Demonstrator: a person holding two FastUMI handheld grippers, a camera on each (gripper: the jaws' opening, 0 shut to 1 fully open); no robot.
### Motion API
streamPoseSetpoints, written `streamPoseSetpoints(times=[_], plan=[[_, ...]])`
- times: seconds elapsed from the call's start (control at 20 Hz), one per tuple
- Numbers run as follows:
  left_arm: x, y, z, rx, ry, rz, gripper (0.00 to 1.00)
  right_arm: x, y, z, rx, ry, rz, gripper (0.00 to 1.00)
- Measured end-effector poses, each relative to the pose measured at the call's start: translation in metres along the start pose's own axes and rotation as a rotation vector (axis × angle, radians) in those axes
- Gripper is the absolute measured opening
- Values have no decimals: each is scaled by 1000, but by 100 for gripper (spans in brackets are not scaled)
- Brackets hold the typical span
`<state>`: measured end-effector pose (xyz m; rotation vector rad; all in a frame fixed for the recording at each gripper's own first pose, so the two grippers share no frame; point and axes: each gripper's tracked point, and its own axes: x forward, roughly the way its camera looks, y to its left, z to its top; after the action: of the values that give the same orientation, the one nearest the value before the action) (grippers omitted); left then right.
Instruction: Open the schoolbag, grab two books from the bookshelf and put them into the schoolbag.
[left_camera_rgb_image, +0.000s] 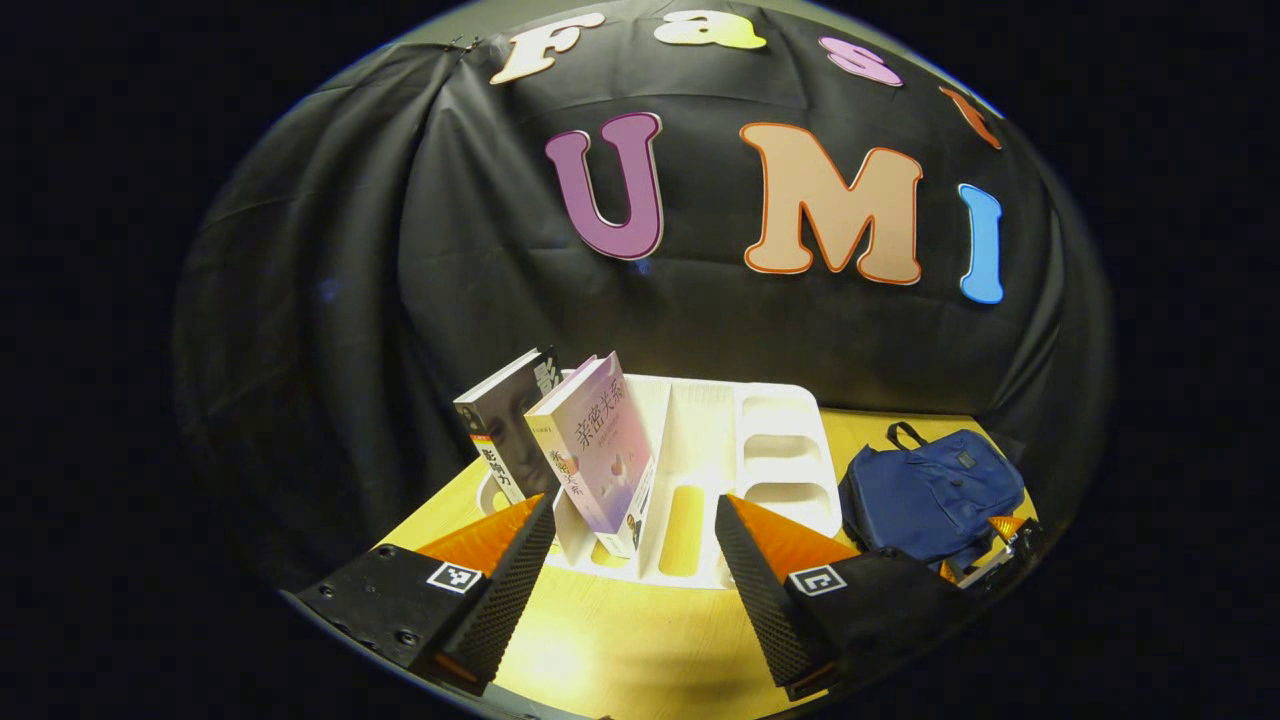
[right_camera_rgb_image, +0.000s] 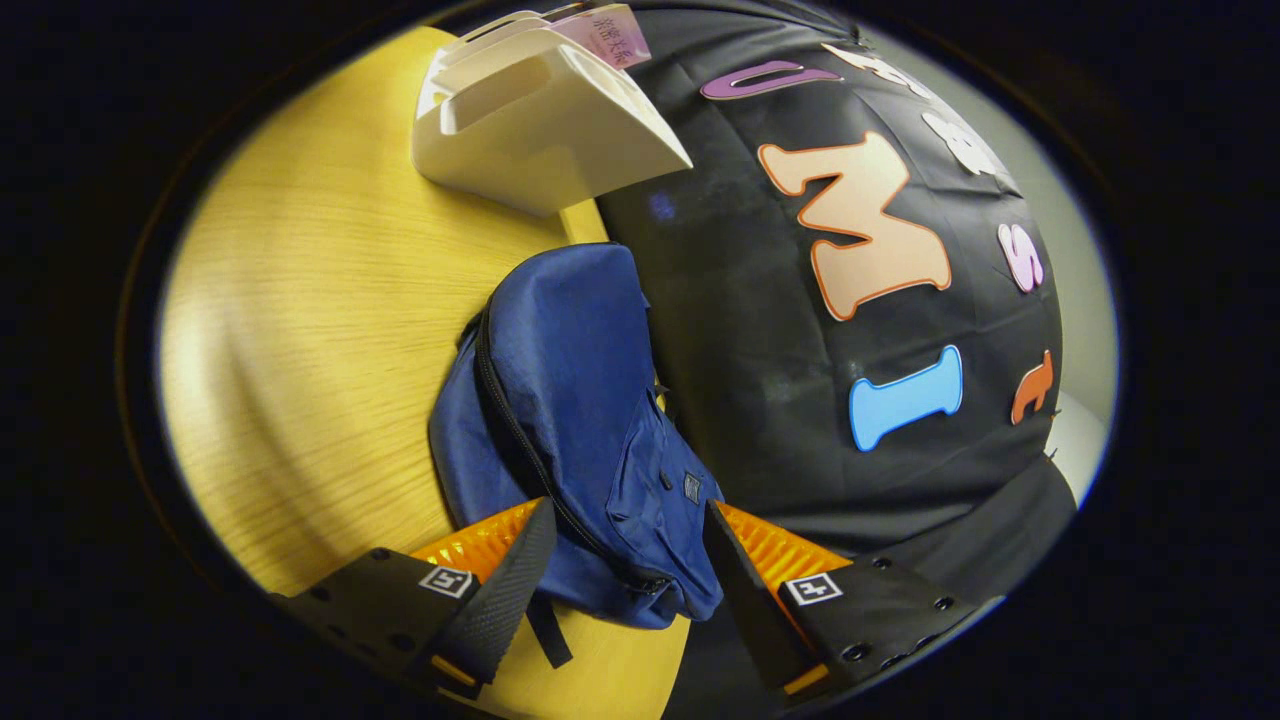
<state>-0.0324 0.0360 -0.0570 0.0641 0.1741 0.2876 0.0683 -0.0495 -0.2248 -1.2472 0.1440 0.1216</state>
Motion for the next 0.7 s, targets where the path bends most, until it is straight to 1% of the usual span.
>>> streamPoseSetpoints(times=[0.15,0.2,0.3,0.35,0.45,0.55,0.7], plan=[[0,3,-2,-4,3,11,95,11,8,5,-73,-11,43,85],[0,4,-3,-7,6,14,95,13,10,9,-108,-31,53,83],[0,5,-5,-15,11,16,95,22,7,17,-144,-60,56,79],[1,6,-7,-20,16,15,95,22,6,15,-133,-58,55,83],[0,6,-9,-26,23,17,95,31,-1,12,-84,-33,53,83],[1,7,-11,-29,28,18,95,41,-13,16,-55,-18,22,84],[2,11,-10,-27,31,30,95,54,-15,17,-10,15,8,75]])
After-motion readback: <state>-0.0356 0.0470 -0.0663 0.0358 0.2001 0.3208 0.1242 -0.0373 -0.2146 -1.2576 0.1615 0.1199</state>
